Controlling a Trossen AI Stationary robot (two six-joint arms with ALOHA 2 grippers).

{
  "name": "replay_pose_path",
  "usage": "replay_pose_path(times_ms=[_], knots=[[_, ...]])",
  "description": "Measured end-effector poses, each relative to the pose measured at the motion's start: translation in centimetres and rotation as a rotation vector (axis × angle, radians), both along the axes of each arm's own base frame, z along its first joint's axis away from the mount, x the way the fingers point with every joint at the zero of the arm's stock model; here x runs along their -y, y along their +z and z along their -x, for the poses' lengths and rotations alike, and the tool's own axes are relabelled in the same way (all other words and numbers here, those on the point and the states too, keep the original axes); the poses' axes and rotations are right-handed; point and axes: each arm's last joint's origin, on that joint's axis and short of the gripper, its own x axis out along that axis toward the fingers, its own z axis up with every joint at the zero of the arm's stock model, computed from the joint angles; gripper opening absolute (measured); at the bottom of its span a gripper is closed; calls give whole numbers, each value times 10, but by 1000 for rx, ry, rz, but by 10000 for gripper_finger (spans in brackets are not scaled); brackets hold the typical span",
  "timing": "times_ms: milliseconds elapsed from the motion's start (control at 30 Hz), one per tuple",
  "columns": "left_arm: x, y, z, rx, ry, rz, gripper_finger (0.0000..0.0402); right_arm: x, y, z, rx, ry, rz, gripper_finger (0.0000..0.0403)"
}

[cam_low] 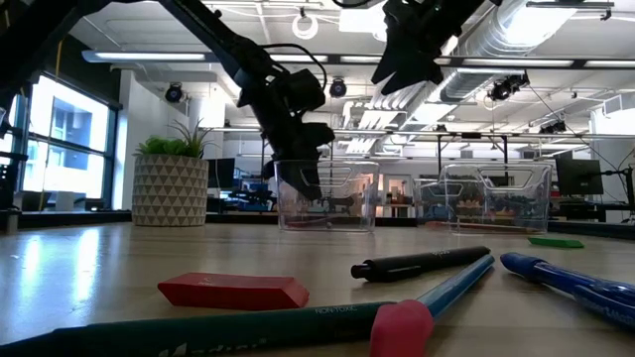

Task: Sort crayons/erasers/pens/pencils in bins
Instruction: Put the red eraser into the bottom left transparent bin

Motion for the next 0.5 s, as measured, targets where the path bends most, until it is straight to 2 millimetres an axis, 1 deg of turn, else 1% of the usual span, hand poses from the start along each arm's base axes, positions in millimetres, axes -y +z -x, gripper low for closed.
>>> replay_pose_path(times_ms=[167, 333, 500], knots=[[0, 0, 0, 7, -4, 5, 98, -1, -2, 2, -27, 0, -9, 183], [3, 2, -2, 17, 2, 18, 97, -1, -2, 3, -40, 17, 7, 183], [8, 16, -3, 61, -7, -4, 95, -2, 4, 9, -32, 25, 23, 183]])
